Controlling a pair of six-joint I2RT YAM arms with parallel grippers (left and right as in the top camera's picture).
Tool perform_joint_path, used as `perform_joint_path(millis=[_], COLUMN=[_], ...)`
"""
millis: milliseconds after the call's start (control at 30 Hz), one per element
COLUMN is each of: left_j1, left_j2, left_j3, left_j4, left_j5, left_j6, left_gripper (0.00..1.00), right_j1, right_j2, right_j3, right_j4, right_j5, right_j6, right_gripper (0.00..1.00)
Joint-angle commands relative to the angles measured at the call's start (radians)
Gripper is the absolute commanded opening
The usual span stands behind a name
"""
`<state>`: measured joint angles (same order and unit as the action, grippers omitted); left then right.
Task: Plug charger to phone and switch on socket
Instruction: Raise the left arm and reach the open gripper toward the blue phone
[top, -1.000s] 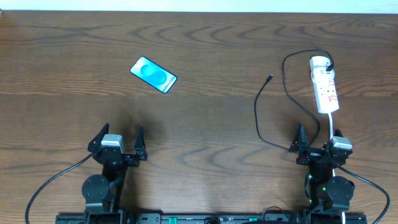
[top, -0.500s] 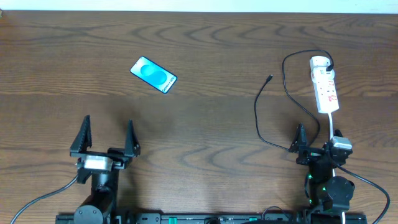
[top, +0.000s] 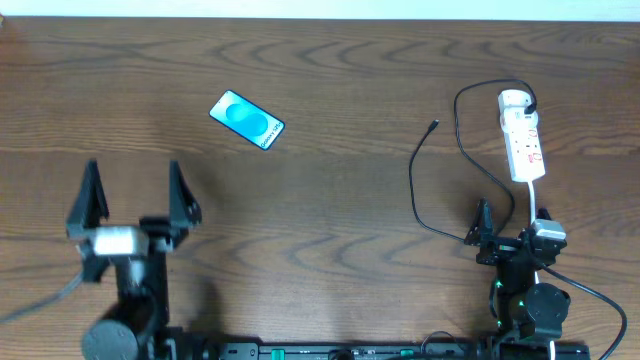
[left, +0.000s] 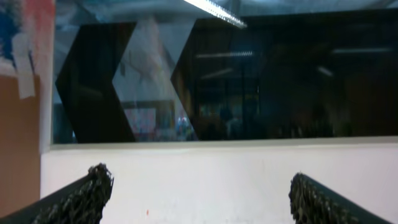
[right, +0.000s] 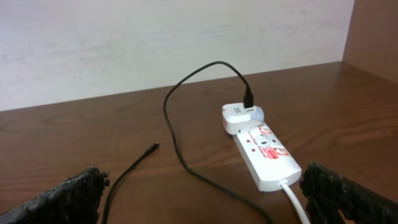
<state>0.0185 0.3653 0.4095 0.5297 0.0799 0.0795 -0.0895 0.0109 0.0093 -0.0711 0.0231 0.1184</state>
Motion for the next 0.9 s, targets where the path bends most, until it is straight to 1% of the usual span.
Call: perform_joint_path(millis=[0, 67, 167, 200, 233, 400, 467, 600, 667, 700, 767, 867], left_j1=[-0.002, -0.002, -0.002, -0.002, -0.002, -0.003, -0.003, -0.003, -0.003, -0.002, -0.002, -0.002], left_j2=[0.149, 0.267, 0.396, 0.427, 0.509, 0.644, 0.673, 0.691, 0.693, 0.699, 0.707, 0.720], left_j3=[0.176, 0.333, 0.533, 0.581, 0.712, 0.925, 0.972, 0.982, 0.982, 0.980, 0.979, 0.977], left_j4=[-0.092, -0.256, -0.488, -0.541, -0.689, -0.966, -1.072, -1.264, -1.401, -1.499, -1.563, -1.580], left_j5=[0.069, 0.122, 0.144, 0.149, 0.172, 0.176, 0.190, 0.319, 0.320, 0.321, 0.320, 0.335], left_j6=[0.013, 0.013, -0.010, -0.014, -0.025, -0.044, -0.043, -0.043, -0.043, -0.043, -0.043, -0.054], left_gripper=[0.93, 0.93, 0.93, 0.93, 0.93, 0.93, 0.93, 0.93, 0.93, 0.93, 0.93, 0.93], right_j1=[-0.003, -0.003, -0.003, -0.003, -0.003, -0.003, -0.003, -0.003, -0.003, -0.003, -0.003, -0.003], right_j2=[-0.006, -0.006, -0.006, -0.006, -0.006, -0.006, -0.006, -0.006, -0.006, -0.006, -0.006, -0.006], right_j3=[-0.004, -0.004, -0.004, -0.004, -0.004, -0.004, -0.004, -0.004, -0.004, -0.004, -0.004, -0.004], right_j4=[0.000, 0.000, 0.000, 0.000, 0.000, 0.000, 0.000, 0.000, 0.000, 0.000, 0.000, 0.000], right_j5=[0.004, 0.004, 0.004, 0.004, 0.004, 0.004, 0.004, 0.004, 0.004, 0.004, 0.004, 0.004], right_j6=[0.004, 0.004, 0.004, 0.004, 0.004, 0.004, 0.004, 0.004, 0.004, 0.004, 0.004, 0.004], right_gripper=[0.99, 0.99, 0.99, 0.99, 0.99, 0.99, 0.99, 0.99, 0.99, 0.99, 0.99, 0.99])
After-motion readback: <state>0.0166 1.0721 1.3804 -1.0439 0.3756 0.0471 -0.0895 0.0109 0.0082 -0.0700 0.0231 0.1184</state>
